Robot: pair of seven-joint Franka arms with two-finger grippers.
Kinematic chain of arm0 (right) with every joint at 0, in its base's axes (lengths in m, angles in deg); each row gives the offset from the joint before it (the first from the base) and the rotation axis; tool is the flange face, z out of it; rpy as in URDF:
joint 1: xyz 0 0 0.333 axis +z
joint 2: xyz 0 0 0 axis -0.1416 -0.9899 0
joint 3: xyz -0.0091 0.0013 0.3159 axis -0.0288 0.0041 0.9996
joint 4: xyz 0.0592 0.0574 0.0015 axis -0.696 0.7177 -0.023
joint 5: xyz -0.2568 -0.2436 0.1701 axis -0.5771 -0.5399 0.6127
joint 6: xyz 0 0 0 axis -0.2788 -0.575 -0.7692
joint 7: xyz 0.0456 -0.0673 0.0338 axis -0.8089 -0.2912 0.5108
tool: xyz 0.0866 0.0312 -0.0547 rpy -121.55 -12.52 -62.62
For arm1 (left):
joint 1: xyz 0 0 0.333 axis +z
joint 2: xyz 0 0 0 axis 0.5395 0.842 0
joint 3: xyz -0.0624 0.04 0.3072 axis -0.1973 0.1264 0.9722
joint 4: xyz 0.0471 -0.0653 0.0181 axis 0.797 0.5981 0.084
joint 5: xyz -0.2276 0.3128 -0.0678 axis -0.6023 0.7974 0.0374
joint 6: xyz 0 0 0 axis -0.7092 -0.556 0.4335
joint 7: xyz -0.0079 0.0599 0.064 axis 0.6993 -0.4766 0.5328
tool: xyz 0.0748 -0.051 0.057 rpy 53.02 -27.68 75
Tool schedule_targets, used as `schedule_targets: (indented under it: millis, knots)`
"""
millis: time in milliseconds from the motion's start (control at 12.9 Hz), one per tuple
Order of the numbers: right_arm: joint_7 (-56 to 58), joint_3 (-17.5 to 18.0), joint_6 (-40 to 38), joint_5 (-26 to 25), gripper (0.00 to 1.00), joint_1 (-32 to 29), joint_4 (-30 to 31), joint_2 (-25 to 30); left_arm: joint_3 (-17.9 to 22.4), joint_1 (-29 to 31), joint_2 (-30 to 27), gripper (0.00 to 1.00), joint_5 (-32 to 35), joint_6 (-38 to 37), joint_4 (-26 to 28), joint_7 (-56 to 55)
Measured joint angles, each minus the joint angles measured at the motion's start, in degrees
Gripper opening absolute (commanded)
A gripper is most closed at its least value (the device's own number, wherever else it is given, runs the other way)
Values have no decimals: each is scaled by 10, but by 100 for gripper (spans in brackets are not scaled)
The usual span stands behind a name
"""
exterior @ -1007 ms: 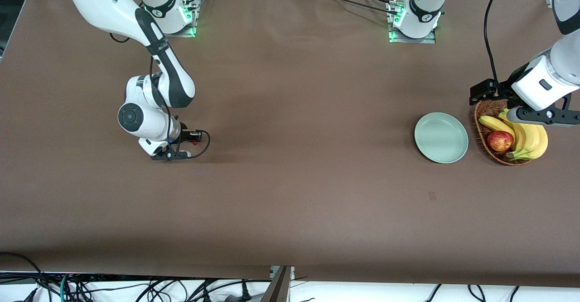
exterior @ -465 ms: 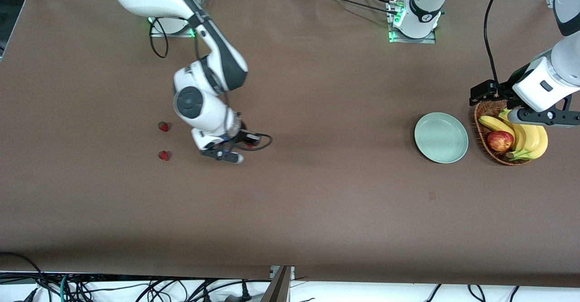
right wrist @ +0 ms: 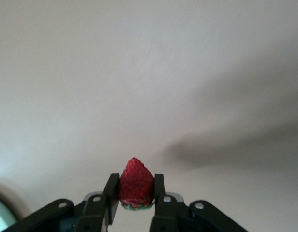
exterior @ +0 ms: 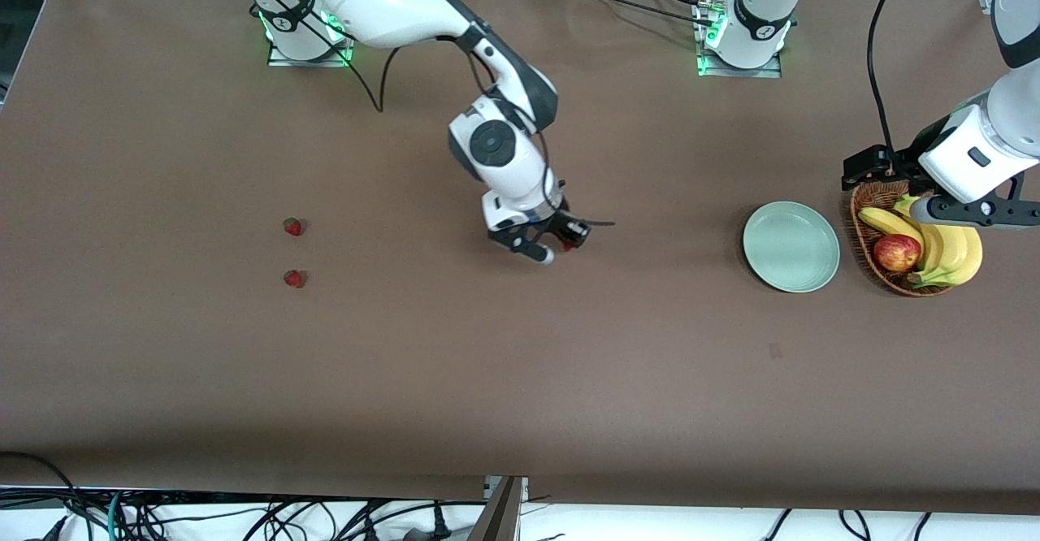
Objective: Collect all strawberries into plate
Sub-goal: 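Carry the strawberry to mid-table and release it with the right gripper, then return the right gripper to the strawberries while the left gripper reaches mid-table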
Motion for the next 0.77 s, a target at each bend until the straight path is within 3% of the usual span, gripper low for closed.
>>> schedule_targets:
  millis: [155,387,774]
  knots:
    - [-30,-11,35,0,58,32,-3,-21,2,3,1,100,0,0,2,0]
    - [-33,-32,15,-1,68,32,-16,-18,3,3,3,100,0,18,18,0]
    - [95,-66,-196,-1,69,-43,-33,52,2,2,6,100,0,85,77,0]
